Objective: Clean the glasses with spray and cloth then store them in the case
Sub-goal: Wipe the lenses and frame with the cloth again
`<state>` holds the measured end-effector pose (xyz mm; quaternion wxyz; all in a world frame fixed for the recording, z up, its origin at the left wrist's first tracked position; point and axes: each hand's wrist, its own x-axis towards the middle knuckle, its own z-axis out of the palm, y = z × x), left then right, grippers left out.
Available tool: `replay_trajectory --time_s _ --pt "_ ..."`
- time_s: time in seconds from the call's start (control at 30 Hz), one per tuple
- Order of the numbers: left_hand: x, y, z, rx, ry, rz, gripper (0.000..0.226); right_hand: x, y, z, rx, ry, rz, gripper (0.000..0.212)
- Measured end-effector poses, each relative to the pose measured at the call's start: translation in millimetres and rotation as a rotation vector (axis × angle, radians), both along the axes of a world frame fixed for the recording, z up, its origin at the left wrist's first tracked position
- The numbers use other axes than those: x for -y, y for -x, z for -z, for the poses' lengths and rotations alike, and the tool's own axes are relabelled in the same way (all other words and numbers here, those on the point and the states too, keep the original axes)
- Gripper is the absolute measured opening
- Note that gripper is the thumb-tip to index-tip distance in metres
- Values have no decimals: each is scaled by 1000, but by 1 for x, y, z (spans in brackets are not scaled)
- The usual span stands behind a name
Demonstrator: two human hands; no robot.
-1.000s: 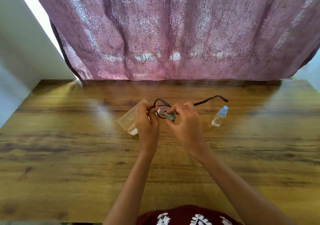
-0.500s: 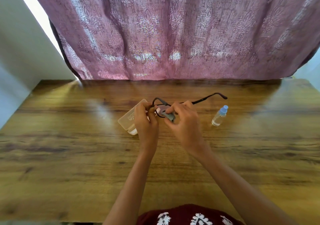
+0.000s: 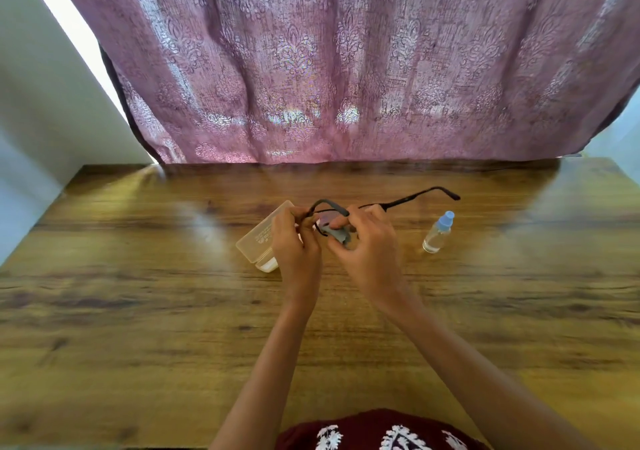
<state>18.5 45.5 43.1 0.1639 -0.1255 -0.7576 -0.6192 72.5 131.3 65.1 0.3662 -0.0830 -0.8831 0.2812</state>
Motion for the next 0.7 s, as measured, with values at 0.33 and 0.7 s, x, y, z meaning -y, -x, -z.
replay_trajectory --time_s 0.33,0.7 --pt "2 3 -1 -10 -5 -44 21 -4 8 -6 3 2 52 23" --pt "2 1 -1 -38 -12 -4 26 0 12 -6 6 26 1 17"
